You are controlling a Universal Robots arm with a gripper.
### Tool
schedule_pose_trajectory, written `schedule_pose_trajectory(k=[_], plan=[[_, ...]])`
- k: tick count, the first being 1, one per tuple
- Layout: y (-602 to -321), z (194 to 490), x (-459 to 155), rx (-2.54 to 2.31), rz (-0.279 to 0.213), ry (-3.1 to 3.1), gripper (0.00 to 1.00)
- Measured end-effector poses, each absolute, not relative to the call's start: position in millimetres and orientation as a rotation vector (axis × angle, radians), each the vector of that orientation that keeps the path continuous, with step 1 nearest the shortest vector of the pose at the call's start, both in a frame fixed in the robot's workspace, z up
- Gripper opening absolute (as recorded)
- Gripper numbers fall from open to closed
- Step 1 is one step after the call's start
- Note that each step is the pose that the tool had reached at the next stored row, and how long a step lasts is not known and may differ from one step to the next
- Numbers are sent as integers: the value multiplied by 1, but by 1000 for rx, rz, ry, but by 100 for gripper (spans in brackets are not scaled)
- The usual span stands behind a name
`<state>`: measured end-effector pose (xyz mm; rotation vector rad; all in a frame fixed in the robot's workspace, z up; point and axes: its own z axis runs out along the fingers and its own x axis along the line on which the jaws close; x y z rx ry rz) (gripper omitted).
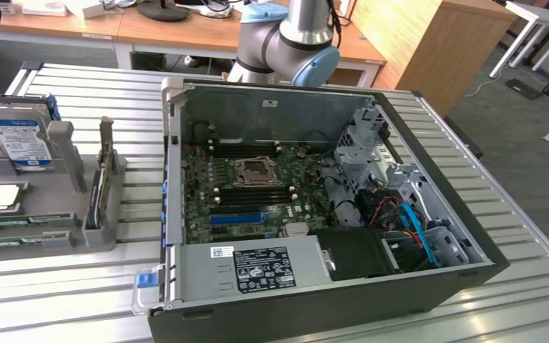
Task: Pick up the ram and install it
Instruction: 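Pick up the ram and move it above insertion slot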
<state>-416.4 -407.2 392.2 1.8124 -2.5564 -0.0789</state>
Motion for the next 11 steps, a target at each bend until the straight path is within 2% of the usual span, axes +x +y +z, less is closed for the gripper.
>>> schedule_pose_trajectory(k=[11], plan=[[-407,392,-416,1871,-78,-2512,11]])
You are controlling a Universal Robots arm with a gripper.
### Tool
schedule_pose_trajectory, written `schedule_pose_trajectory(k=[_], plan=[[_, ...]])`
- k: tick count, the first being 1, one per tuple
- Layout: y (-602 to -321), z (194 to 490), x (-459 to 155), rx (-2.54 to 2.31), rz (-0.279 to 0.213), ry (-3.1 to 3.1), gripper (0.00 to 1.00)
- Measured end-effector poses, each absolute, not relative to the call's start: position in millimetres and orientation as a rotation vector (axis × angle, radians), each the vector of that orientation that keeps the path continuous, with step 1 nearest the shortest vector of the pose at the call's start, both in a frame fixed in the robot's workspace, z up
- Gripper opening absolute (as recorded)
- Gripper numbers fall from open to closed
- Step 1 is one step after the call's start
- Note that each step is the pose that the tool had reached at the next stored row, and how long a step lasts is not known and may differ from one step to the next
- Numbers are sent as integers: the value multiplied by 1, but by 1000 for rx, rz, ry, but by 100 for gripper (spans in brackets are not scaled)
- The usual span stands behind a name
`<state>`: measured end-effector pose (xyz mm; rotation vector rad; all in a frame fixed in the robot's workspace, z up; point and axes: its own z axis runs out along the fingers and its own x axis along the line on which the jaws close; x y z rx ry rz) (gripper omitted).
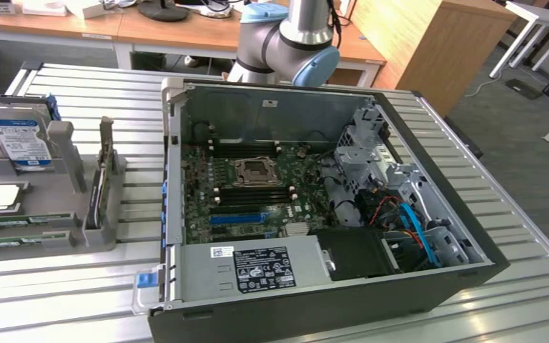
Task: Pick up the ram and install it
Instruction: 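Pick up the ram and move it above insertion slot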
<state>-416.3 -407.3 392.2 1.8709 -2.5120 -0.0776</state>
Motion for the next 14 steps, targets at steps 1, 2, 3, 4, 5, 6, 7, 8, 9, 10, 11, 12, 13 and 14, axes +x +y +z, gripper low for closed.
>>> schedule_pose_trajectory(k=[1,2,3,4,5,6,7,8,9,10,11,12,13,14], plan=[[-407,392,-416,1871,-78,-2512,11],[-407,392,-416,1871,-78,-2512,11],[-407,392,-416,1871,-78,-2512,11],[-407,392,-416,1871,-78,-2512,11],[-407,392,-416,1871,-78,-2512,11],[-407,392,-416,1871,-78,-2512,11],[-407,392,-416,1871,-78,-2512,11],[-407,392,-416,1871,-78,-2512,11],[-407,392,-416,1872,-78,-2511,11],[-407,392,-416,1874,-78,-2510,11],[-407,392,-416,1876,-78,-2508,11],[-407,392,-416,1879,-78,-2506,11],[-407,392,-416,1883,-78,-2503,11],[-407,392,-416,1887,-78,-2500,11]])
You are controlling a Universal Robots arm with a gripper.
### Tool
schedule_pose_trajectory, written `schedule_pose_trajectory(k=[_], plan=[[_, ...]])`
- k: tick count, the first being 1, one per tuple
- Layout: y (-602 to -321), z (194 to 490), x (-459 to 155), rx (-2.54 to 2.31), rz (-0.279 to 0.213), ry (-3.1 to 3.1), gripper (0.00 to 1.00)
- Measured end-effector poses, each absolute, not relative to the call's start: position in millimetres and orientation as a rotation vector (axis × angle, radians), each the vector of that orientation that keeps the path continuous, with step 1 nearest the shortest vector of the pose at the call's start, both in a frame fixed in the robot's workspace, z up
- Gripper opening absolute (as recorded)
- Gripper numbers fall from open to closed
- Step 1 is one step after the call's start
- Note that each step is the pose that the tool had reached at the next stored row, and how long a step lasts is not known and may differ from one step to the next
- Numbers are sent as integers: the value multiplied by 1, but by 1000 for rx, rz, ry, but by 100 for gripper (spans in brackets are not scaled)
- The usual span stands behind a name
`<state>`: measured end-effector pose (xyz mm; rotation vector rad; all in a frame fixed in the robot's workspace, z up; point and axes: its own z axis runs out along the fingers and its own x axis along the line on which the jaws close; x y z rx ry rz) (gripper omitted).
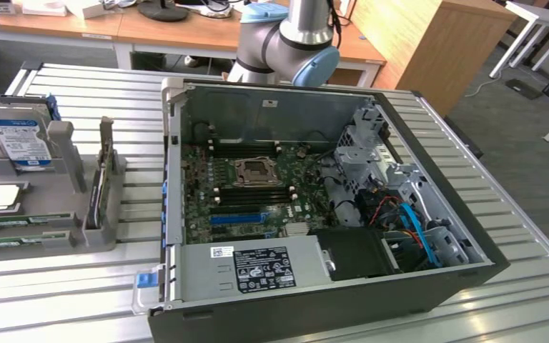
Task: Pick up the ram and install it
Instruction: 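Pick up the ram and move it above insertion slot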
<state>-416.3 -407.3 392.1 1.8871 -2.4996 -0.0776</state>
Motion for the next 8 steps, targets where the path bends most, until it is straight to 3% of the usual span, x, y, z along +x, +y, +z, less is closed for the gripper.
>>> schedule_pose_trajectory(k=[8], plan=[[-407,392,-416,1931,-76,-2464,11]])
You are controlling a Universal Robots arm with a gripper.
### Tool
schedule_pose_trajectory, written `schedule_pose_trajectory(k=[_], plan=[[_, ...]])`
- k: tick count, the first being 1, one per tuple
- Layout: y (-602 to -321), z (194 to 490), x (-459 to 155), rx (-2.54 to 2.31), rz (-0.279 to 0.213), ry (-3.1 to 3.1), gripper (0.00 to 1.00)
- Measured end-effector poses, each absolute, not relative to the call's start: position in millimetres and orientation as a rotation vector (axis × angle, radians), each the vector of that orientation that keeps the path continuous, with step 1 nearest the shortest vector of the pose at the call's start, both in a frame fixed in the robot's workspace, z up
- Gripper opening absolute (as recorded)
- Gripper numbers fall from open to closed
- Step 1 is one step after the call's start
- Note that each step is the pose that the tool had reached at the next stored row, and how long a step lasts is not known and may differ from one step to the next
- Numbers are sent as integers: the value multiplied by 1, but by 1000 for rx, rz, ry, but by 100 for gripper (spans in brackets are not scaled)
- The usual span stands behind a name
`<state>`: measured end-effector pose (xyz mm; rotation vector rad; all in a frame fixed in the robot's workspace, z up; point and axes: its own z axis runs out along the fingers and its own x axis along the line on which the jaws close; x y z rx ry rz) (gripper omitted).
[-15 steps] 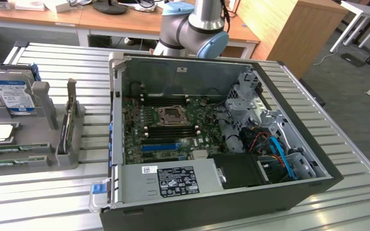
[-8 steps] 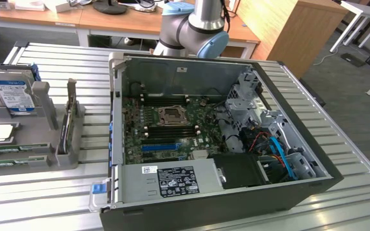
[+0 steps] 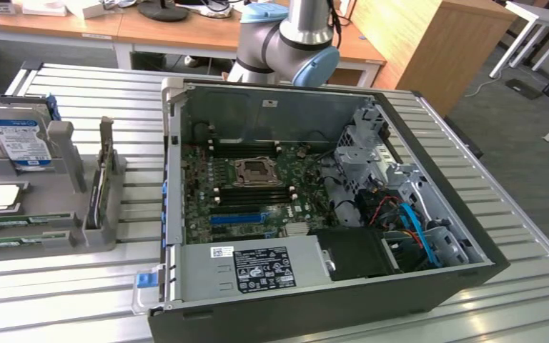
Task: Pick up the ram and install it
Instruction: 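Pick up the ram and move it above insertion slot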
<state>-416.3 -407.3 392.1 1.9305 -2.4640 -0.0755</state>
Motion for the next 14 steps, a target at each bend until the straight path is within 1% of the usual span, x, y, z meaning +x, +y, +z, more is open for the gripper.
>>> schedule_pose_trajectory(k=[14], plan=[[-407,392,-416,2038,-69,-2369,11]])
